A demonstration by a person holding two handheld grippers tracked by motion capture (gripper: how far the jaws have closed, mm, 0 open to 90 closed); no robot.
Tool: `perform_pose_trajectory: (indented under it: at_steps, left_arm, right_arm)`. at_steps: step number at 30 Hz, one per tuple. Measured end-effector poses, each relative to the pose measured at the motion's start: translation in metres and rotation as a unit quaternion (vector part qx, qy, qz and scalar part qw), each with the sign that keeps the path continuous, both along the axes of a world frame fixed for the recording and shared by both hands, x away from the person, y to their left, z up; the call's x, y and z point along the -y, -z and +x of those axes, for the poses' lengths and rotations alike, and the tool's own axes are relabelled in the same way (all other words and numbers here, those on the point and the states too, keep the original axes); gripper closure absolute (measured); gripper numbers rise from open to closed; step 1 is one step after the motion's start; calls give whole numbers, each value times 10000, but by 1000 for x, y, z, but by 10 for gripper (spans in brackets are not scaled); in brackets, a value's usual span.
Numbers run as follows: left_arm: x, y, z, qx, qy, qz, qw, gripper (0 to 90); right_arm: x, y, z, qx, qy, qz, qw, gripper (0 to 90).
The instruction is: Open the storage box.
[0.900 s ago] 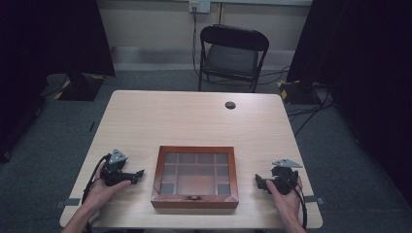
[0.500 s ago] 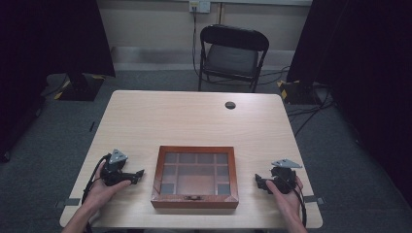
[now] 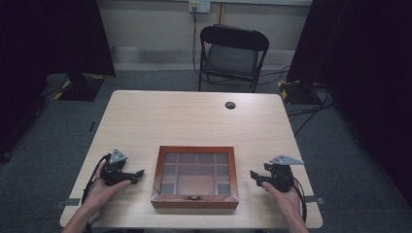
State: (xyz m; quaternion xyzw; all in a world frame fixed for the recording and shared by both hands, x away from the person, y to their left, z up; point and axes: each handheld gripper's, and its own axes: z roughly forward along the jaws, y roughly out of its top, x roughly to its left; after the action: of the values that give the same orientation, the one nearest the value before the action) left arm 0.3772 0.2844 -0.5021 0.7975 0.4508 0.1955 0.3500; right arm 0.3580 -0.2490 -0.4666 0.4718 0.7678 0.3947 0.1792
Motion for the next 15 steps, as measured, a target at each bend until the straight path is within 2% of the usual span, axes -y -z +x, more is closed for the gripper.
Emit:
perform_pose_trajectory:
  at_steps: [5,9,15]
  left_arm:
    - [0,0,0,2,-1,-2,10000,106]
    - [0,0,0,1,-1,0,10000,106]
    - [0,0,0,2,-3,-1,10000,106]
  right_arm:
    - [-7,-13,-2,139,-401,285,9987,380]
    - [-15,-20,-4,70,-715,408,9966,419]
    - [-33,-31,-6,93,-1166,424,9922,437]
